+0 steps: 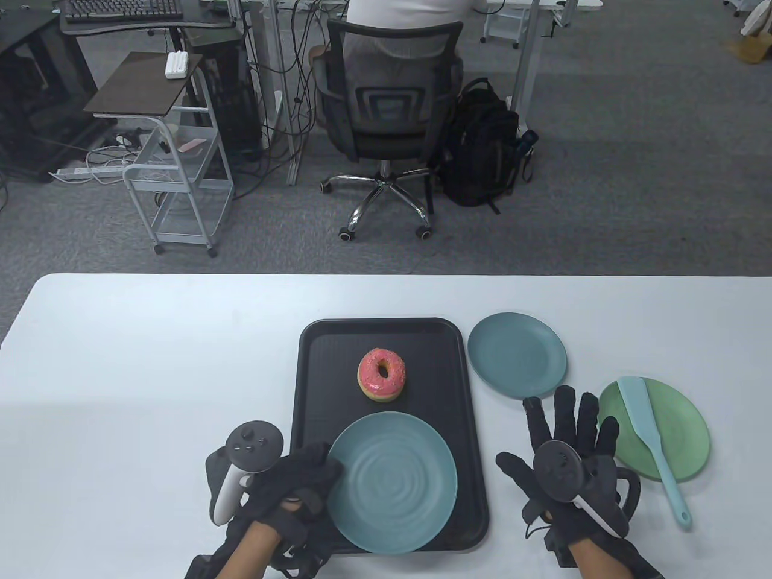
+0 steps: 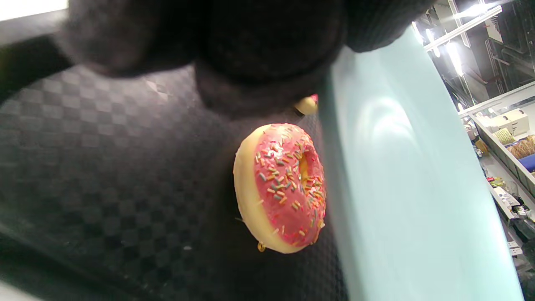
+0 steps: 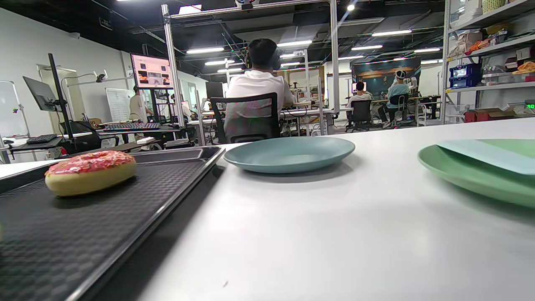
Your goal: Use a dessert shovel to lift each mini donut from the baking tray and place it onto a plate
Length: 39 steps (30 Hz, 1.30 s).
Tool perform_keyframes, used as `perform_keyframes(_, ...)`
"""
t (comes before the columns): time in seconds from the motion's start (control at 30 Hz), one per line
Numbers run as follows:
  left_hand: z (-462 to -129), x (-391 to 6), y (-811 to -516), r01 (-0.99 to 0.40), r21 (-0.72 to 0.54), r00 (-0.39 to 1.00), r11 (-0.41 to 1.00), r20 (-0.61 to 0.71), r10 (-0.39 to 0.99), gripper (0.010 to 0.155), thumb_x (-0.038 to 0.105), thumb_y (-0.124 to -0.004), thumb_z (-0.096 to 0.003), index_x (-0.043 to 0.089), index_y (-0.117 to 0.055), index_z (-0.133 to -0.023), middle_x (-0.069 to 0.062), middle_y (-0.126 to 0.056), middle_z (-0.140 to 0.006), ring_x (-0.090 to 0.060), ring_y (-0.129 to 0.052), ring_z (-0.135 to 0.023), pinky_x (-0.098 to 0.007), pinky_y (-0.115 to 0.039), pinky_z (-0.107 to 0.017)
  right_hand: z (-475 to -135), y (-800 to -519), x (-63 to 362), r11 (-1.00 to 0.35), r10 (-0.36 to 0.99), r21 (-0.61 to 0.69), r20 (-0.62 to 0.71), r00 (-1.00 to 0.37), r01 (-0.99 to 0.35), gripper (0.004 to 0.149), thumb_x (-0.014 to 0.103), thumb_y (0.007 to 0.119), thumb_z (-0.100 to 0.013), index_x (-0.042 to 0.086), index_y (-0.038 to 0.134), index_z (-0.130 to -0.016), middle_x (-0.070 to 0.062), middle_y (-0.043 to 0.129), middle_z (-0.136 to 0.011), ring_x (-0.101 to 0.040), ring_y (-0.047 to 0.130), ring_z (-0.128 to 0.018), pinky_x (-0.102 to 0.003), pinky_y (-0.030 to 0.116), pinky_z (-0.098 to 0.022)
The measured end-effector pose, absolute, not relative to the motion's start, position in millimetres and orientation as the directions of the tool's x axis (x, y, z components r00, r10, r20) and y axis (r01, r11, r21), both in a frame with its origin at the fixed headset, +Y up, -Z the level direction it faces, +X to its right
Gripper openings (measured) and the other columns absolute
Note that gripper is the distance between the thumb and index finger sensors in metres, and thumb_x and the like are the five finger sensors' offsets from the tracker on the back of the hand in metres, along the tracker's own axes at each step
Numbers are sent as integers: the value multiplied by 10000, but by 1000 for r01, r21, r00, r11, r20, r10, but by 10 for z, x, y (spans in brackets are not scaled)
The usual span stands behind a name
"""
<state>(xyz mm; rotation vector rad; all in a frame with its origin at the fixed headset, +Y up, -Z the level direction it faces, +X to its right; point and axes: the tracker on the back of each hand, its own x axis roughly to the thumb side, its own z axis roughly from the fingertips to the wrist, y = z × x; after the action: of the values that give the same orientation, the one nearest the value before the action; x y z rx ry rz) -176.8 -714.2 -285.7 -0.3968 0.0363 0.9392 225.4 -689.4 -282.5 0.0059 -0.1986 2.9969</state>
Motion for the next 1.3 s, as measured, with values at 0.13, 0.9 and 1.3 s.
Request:
perform_keyframes(0.13,-2852,-1736,-7162,-786,-326,600,525,-198,776,439,408,-787,-493,208,-768,-884,-20,-969,-645,-135,-1094,-258,-307,-970,-217,-2828,-6911,2242,-984,128,-122,17,-992,-129,941,742,584,-361,296,243,-1116,-167,21,-1199,-511,2,-1057,-693,-12,-664)
perform_keyframes(0.9,-2714,-1327,-7217,-680,-493,653,542,-71,754,447,415,-777,-497,225,-743,-901,-13,-954,-679,-120,-1094,-292,-310,-965,-242,-2709,-6964,1665,-891,444,16,242,-863,-454,444,455,720,-461,110,865,-699,-39,972,-396,-276,940,-271,-604,733,-566)
perform_keyframes(1.3,-2810,-1535,-7233,-727,-459,617,510,-111,779,479,484,-747,-507,232,-740,-914,-7,-954,-679,-166,-1082,-325,-343,-945,-266,-2849,-6490,2837,-860,501,-203,-158,-851,-469,443,427,743,-454,59,880,-660,-44,934,-237,-229,877,-99,-548,809,-453)
